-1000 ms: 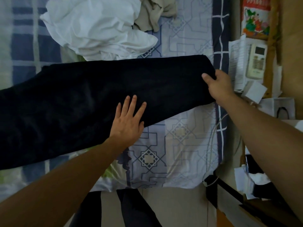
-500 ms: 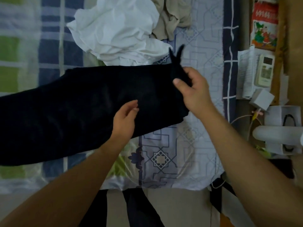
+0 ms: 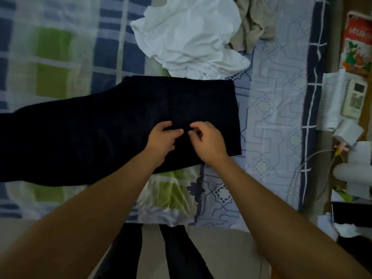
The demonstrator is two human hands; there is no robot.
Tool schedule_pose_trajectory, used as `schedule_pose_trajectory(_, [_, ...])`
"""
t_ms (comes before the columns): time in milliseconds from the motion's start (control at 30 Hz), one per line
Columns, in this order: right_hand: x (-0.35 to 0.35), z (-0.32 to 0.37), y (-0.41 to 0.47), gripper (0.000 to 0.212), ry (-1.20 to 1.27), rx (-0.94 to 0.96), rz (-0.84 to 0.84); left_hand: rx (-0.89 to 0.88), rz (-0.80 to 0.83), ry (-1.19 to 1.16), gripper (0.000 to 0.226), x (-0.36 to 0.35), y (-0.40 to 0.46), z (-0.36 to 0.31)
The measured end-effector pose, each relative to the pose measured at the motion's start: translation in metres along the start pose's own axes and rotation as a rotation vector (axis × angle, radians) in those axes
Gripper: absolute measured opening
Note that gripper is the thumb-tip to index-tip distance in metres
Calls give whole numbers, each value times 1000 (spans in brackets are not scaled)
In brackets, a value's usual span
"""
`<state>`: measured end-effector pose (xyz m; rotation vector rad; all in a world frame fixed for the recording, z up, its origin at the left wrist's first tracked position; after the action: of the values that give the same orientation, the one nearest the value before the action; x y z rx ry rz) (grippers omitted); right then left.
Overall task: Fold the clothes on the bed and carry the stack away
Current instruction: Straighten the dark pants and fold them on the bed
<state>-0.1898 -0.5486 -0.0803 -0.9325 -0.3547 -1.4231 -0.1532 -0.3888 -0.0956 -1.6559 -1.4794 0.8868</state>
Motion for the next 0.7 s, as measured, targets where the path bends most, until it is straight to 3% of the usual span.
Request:
schedule_pose_trajectory(100, [26,-23,1,30,-66,-110,-328,-121,-66,192,70,-6,3,0])
schedule_pose_trajectory(167, [46,-43,7,36,-66,-231,-416,-218,-90,284,74,-9,5,-4])
schedule_pose_trajectory(300, [71,-75,32,36,145,-430,-346,-286,-100,218,82,-16,13,-13])
schedule_pose_trajectory(533, [66,-90,65,22,254,-347,-187,-337,-89,78,77,-38,15,-5])
schedule_pose_trajectory(700, [74,-114,66,11,647,-459,-149,-380,-10,-41,77,-68,12,-7])
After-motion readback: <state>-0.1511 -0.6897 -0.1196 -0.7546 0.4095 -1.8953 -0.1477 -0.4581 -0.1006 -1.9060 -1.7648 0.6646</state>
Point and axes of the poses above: each hand's wrist, its own y-axis towards the middle knuckle, its own x-axis out of the back of the hand, z = x × y, the point moved 1 cm from there along y, towards the middle knuckle, and after that the axes turned 3 degrees about x, right-handed, at the moved point
